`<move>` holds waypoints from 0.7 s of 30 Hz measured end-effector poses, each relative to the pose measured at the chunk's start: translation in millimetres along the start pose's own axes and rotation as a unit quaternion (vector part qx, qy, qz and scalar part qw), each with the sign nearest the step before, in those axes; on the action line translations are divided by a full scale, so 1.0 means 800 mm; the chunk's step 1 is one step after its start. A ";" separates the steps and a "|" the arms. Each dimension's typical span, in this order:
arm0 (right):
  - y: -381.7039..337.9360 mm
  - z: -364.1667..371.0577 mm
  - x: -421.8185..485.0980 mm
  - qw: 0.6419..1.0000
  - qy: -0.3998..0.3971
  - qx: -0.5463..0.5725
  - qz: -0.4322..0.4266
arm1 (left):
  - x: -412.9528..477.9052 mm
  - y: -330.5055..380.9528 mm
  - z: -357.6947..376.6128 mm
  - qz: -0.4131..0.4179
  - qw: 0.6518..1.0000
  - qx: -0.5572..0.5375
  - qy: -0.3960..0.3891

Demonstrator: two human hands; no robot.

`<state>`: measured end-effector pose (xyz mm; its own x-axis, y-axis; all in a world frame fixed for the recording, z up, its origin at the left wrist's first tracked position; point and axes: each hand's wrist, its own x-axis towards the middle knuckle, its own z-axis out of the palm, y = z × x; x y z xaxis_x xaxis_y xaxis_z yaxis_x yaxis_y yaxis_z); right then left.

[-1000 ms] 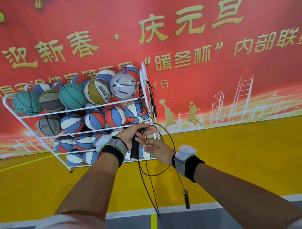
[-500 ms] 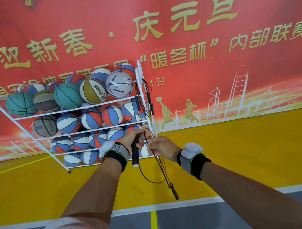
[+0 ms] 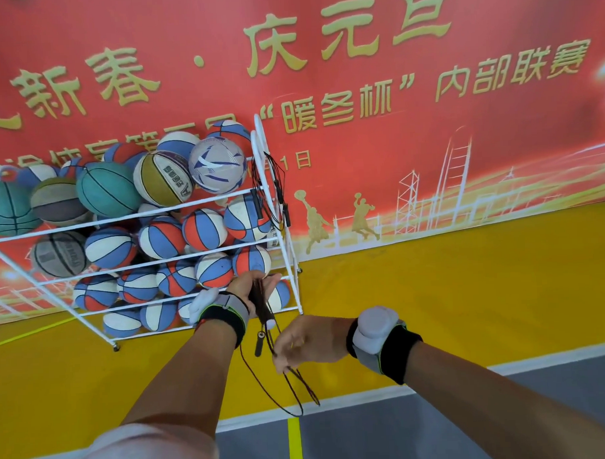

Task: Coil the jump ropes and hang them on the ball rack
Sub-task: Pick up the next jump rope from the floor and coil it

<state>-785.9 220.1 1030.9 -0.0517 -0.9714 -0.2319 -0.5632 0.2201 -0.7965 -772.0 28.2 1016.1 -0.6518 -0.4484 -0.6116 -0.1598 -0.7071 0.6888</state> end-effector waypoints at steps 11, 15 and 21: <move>0.044 0.020 -0.013 0.963 -0.159 -0.114 0.184 | -0.013 0.013 -0.008 -0.034 0.991 0.113 -0.061; 0.073 0.028 -0.002 0.972 -0.063 -0.051 0.222 | -0.040 0.024 0.004 -0.035 0.980 0.152 -0.122; 0.081 0.006 0.009 0.949 0.226 0.046 0.213 | -0.051 0.039 0.020 -0.080 0.951 0.241 -0.179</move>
<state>-818.9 227.8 974.9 -0.6187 -0.7270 -0.2977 -0.3386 0.5887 -0.7340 -762.0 33.4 1068.9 -0.7875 -0.0813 -0.6110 -0.5423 -0.3797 0.7495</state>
